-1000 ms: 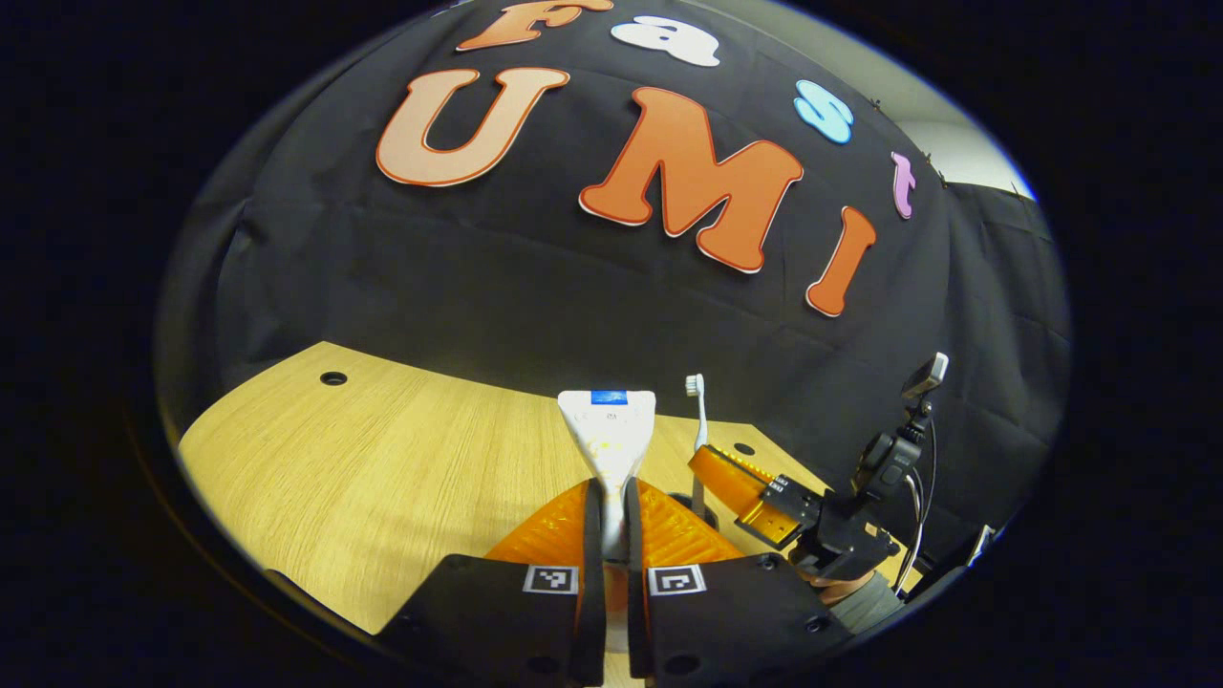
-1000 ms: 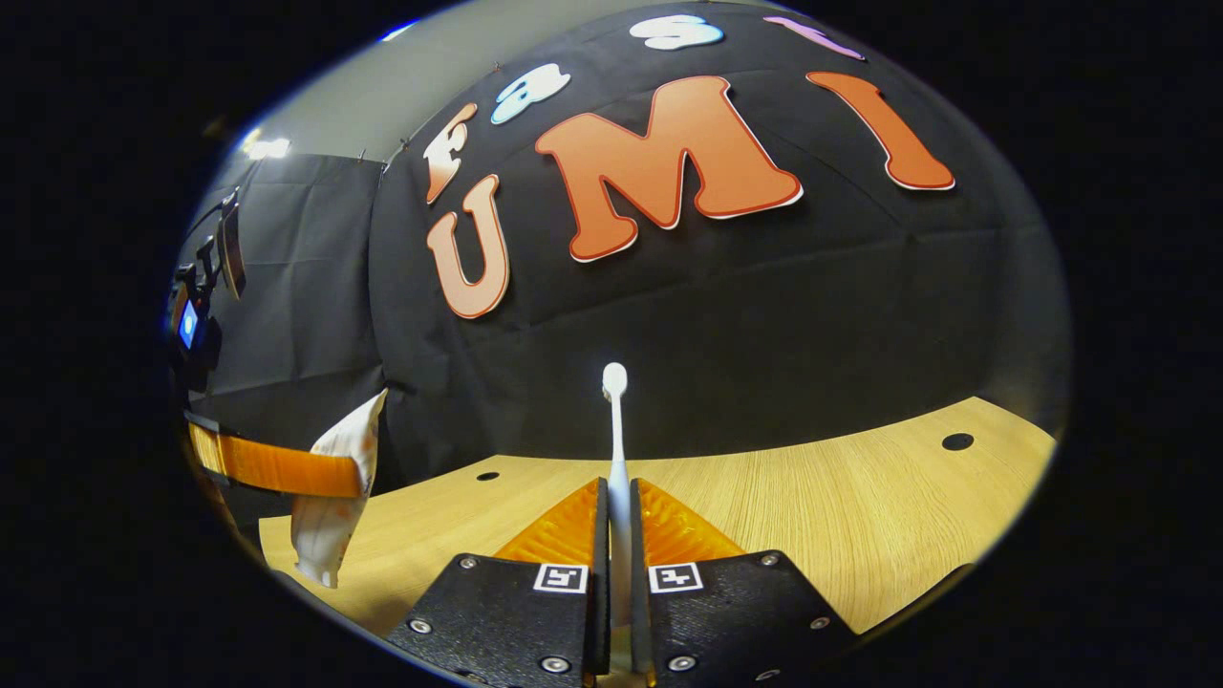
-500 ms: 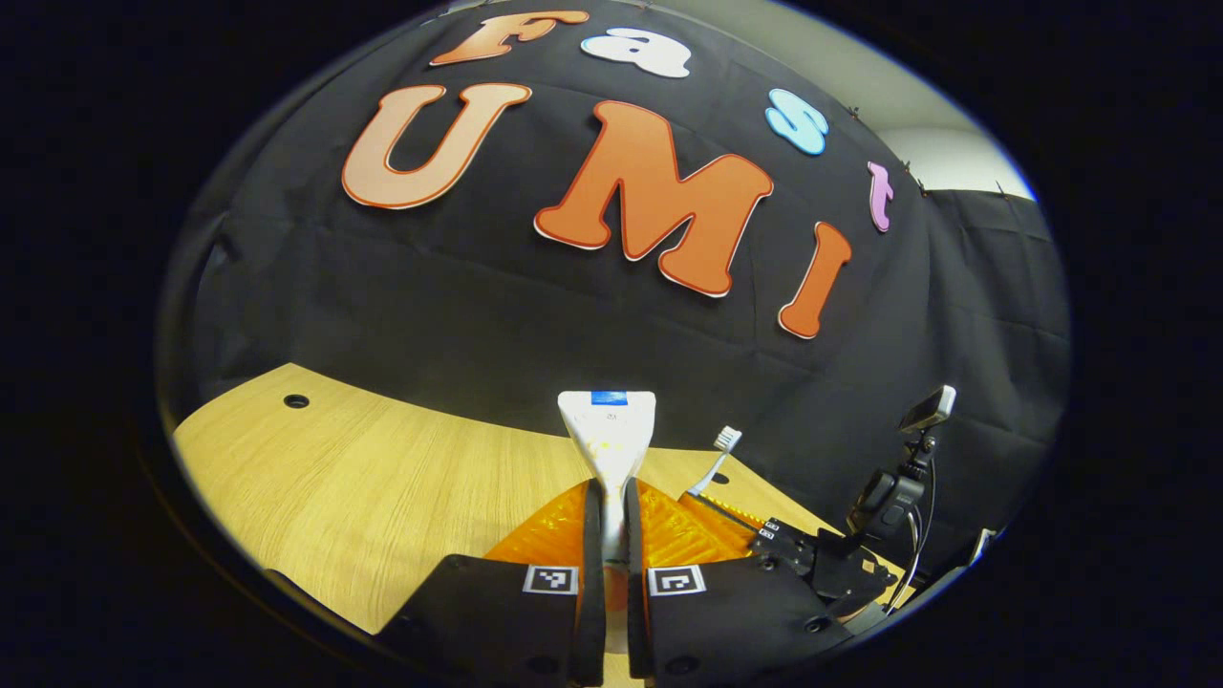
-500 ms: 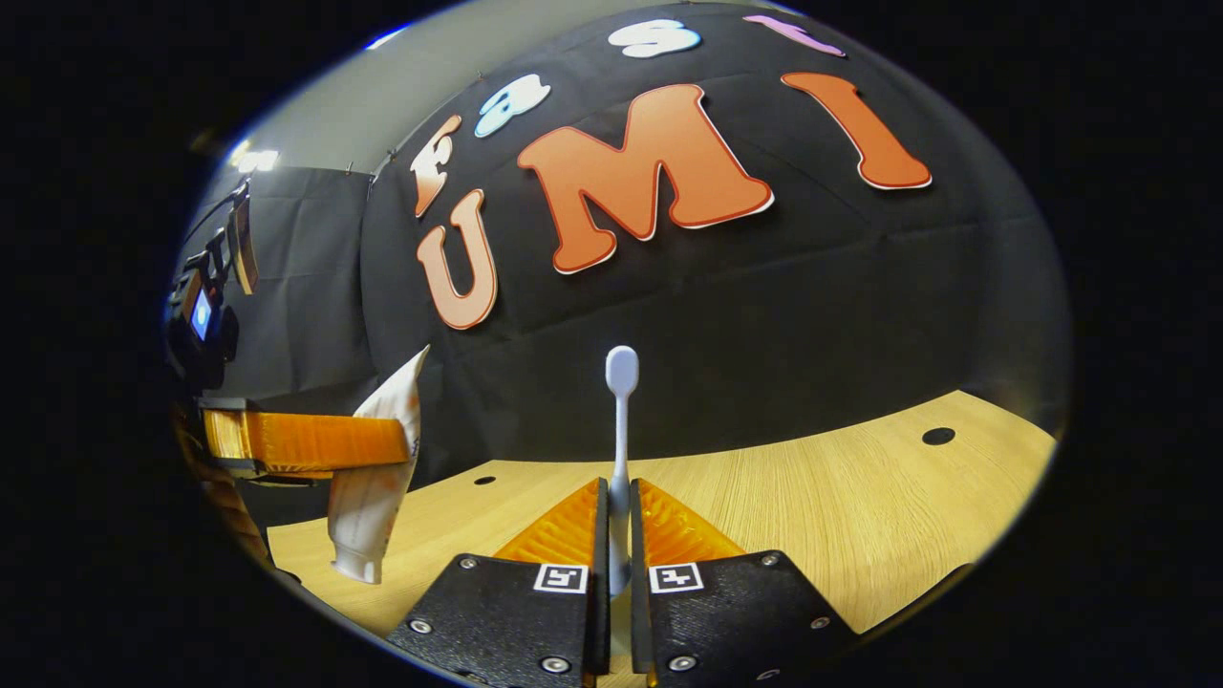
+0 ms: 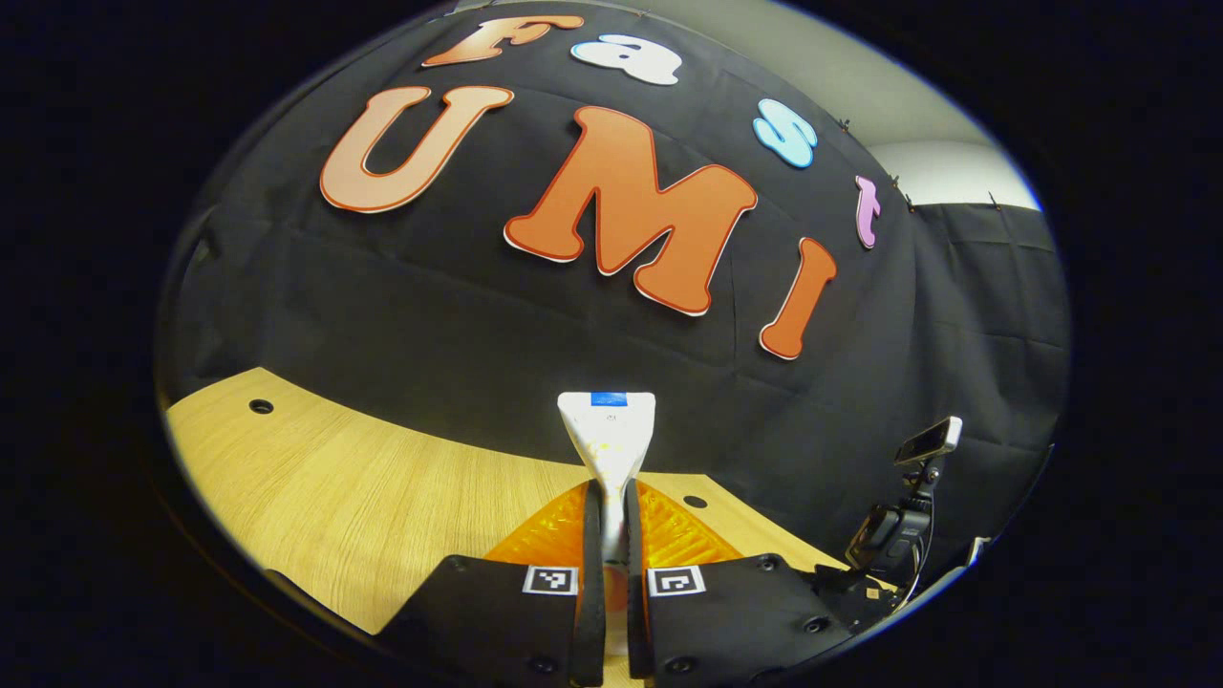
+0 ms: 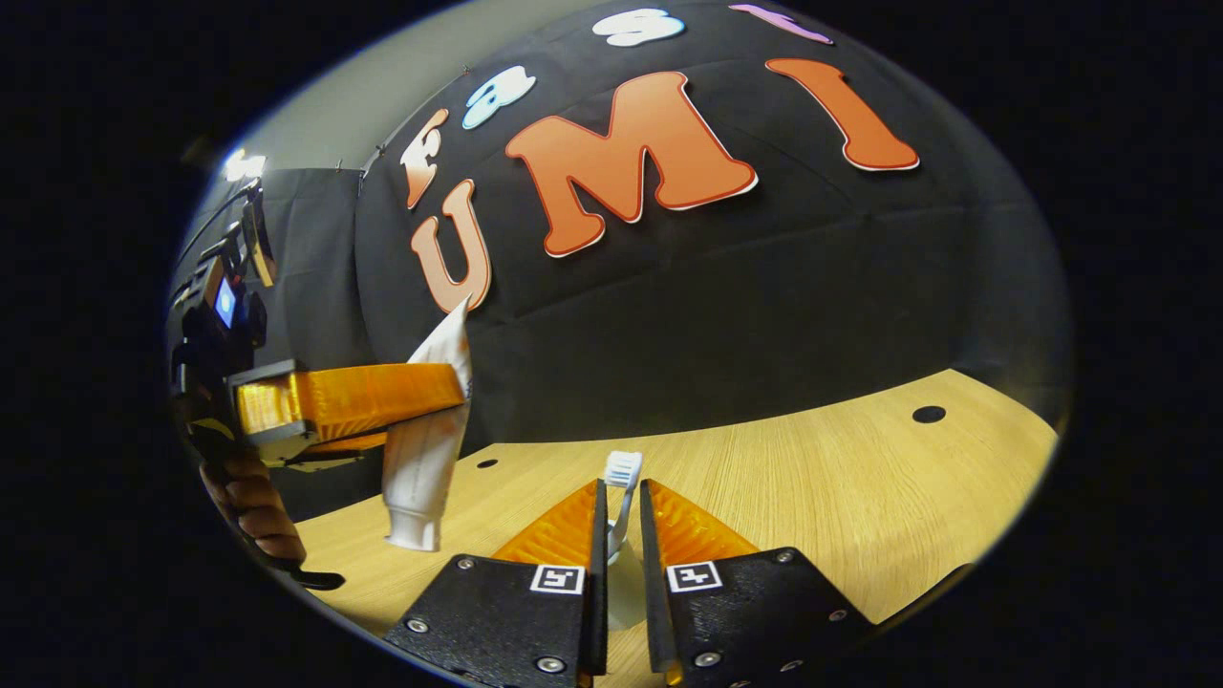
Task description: Put the toothbrush and toothpaste on the desktop into the cup, then pick up the cup and place it on the coaster on the desktop.
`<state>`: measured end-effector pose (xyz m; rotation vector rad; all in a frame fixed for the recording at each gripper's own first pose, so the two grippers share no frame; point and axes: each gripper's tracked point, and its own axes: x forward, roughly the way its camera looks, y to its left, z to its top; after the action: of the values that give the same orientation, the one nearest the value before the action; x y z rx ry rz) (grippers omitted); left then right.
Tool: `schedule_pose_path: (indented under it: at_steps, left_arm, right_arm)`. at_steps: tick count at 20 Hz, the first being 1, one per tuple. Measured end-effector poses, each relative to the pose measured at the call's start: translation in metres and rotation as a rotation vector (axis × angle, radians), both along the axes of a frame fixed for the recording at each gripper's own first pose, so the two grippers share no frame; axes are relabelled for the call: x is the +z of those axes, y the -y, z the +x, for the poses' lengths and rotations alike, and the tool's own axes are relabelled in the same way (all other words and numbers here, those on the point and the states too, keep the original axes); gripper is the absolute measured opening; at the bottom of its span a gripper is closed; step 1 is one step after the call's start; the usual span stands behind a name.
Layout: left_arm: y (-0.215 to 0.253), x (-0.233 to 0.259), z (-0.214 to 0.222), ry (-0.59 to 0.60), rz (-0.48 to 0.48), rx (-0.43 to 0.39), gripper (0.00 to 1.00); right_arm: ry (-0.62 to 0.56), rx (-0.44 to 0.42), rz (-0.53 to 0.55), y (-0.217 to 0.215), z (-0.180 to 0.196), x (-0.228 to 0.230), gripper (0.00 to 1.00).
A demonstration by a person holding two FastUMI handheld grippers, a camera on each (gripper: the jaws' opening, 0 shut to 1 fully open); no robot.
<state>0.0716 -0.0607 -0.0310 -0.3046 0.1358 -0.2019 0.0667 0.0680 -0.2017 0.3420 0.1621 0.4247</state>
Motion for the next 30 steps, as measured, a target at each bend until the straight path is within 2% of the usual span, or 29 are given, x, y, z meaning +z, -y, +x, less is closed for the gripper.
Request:
schedule_pose_path:
  at_steps: [4,8,13,18,22,30]
  left_arm:
    - [0.006,0.004,0.013,0.054,-0.03,-0.004,0.13]
    - [0.012,-0.004,0.023,0.069,-0.019,-0.003,0.13]
    - [0.01,-0.018,0.029,0.085,0.008,0.017,0.13]
    - [0.012,-0.031,0.037,0.085,-0.001,0.01,0.13]
    - [0.021,-0.045,0.042,0.083,0.028,0.005,0.13]
    - [0.018,-0.062,0.04,0.064,0.075,0.028,0.13]
  right_arm:
    - [-0.027,0.054,-0.006,-0.006,-0.014,-0.004,0.3]
    - [-0.043,0.085,-0.005,-0.006,-0.027,-0.005,0.43]
    - [-0.032,0.059,0.004,0.009,-0.037,0.0,0.49]
    - [0.005,0.057,0.007,0.014,-0.048,0.011,0.63]
    - [0.023,0.035,-0.031,0.021,-0.052,0.011,0.67]
    - [0.026,0.009,-0.036,0.03,-0.055,0.014,0.66]
